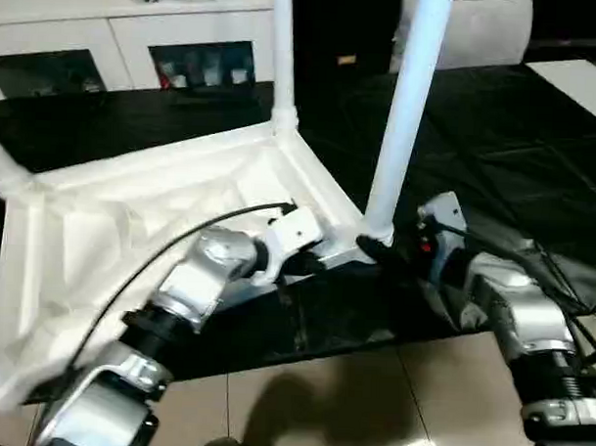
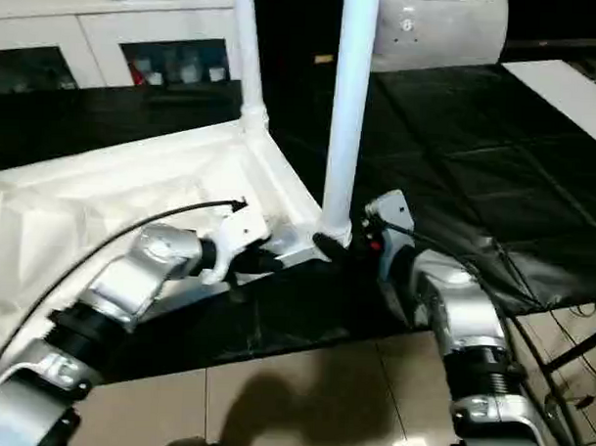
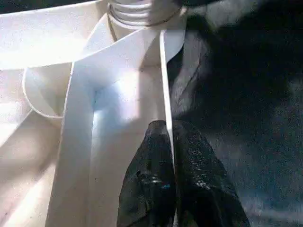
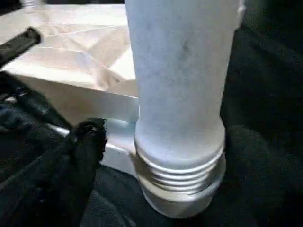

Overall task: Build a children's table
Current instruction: Rotate leg to tighten

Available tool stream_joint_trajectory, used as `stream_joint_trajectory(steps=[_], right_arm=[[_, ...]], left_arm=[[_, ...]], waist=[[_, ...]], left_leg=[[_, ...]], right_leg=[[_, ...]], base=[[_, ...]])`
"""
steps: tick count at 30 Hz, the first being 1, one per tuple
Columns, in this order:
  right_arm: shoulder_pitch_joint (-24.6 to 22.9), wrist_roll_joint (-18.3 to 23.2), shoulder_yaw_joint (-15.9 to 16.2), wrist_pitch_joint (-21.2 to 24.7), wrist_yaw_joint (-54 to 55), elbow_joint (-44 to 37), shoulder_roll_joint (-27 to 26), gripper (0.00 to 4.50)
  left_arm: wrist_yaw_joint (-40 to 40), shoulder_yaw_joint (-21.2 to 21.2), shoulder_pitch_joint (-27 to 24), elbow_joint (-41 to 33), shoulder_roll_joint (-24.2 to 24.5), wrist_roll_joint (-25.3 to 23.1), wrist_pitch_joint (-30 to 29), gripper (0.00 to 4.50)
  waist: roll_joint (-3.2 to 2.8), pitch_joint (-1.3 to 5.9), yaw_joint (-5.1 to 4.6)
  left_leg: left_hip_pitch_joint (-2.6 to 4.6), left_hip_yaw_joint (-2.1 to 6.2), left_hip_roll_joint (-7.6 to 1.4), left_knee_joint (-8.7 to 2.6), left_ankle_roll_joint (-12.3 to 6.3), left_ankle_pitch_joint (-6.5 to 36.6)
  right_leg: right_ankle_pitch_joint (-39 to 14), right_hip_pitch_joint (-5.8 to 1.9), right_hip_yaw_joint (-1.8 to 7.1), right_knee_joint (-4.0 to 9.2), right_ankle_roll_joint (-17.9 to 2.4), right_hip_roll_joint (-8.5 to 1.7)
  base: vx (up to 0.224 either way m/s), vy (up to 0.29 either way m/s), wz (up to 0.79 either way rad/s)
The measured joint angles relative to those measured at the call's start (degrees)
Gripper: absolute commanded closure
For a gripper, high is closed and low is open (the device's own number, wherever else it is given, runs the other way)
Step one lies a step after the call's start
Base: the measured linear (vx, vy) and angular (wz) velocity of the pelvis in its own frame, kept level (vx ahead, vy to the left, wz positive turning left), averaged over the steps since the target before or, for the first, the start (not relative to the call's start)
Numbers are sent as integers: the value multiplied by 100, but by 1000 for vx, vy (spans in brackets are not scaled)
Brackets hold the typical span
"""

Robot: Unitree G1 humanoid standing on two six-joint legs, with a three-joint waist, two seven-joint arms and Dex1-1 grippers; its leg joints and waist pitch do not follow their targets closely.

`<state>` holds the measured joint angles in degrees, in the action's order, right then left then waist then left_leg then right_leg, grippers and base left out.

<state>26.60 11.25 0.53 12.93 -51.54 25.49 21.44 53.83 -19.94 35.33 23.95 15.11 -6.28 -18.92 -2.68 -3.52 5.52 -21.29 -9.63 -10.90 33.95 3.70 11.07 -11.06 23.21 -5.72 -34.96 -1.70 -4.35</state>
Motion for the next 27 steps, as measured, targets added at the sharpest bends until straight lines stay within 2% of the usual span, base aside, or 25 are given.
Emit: stream_joint_trajectory(steps=[2,7,10,13,16,22,27], right_arm=[[-6,38,15,-4,-398,-82,228,6],[-30,38,320,-165,-1373,-295,783,6],[-27,34,566,-370,-1897,-274,887,6],[-20,34,650,-600,-2213,-269,939,6],[-20,60,718,-588,-2503,-288,947,6],[-20,219,883,-440,-2949,-284,1041,59],[-14,256,894,-506,-3200,-73,1055,103]], left_arm=[[256,-56,-4,0,143,38,184,450],[1057,-158,-94,75,537,214,910,450],[1528,-276,-85,85,696,273,1165,450],[1921,-376,-86,86,820,342,1335,450],[2117,-432,-79,86,893,385,1463,450],[2362,-526,-13,219,936,405,1781,450],[2435,-540,28,304,949,402,1865,450]], waist=[[0,0,29],[0,1,121],[0,1,154],[4,1,182],[4,1,194],[7,3,280],[15,8,289]], left_leg=[[-5,0,0,2,-6,2],[-6,0,-2,3,-12,5],[-8,-1,-2,12,-13,4],[-7,-2,-2,17,-13,4],[-5,-1,-2,22,-13,5],[-4,-1,-4,27,-13,4],[-7,-1,-6,43,-14,5]], right_leg=[[0,3,0,2,0,0],[-4,5,-2,0,0,0],[-4,4,-1,-2,0,-2],[-3,4,0,-7,0,-3],[-3,3,1,-15,0,-3],[-3,3,0,-23,0,-3],[-3,3,1,-31,0,-3]], base=[[0,0,0],[0,0,0],[0,0,0],[0,0,0],[0,0,0],[0,0,0],[0,0,0]])
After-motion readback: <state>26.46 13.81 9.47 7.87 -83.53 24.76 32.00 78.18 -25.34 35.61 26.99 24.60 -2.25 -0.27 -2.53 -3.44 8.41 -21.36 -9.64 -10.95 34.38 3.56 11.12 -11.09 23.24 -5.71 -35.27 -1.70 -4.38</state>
